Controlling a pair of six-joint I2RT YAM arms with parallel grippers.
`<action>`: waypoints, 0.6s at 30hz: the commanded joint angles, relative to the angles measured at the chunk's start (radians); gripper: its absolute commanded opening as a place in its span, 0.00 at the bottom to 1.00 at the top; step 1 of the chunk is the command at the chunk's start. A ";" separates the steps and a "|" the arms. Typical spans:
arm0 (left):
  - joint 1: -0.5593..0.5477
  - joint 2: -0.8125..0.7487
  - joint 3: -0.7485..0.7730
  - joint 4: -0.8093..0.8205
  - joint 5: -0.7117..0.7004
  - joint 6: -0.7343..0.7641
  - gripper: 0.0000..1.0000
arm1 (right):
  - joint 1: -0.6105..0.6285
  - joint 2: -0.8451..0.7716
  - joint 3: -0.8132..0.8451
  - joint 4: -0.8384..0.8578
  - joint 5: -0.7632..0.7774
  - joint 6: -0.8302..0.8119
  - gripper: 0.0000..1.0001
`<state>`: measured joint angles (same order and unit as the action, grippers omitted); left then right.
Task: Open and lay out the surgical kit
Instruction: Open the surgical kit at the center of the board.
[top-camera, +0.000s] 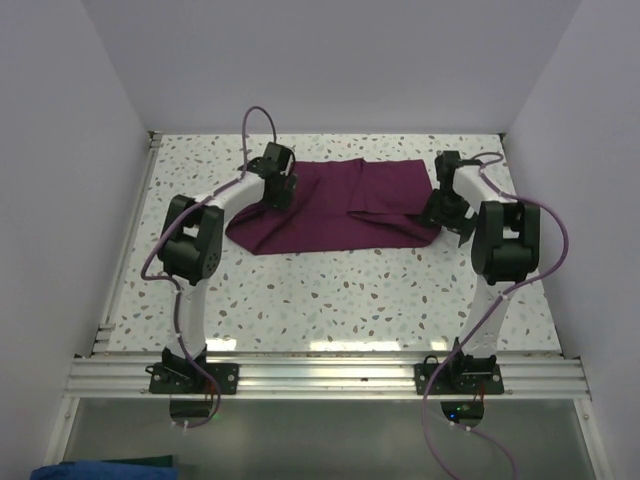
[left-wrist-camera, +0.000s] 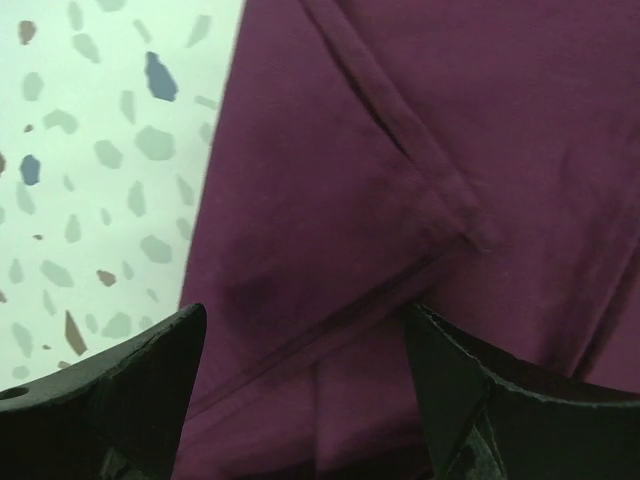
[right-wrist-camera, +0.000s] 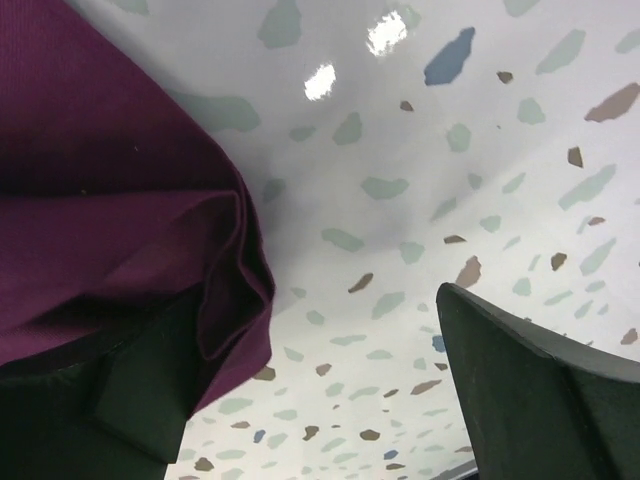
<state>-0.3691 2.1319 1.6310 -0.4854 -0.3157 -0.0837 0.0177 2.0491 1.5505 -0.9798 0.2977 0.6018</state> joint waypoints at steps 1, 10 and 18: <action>-0.027 -0.063 -0.002 0.108 0.032 0.029 0.84 | -0.001 -0.104 -0.021 -0.022 0.031 -0.007 0.98; -0.027 0.040 0.088 0.091 0.072 0.013 0.86 | -0.002 -0.201 -0.110 -0.003 0.014 -0.028 0.98; -0.008 0.195 0.237 0.016 0.036 -0.030 0.82 | -0.002 -0.236 -0.132 -0.008 0.015 -0.046 0.97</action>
<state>-0.3923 2.2829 1.8168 -0.4477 -0.2722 -0.0925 0.0177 1.8755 1.4246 -0.9798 0.2974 0.5739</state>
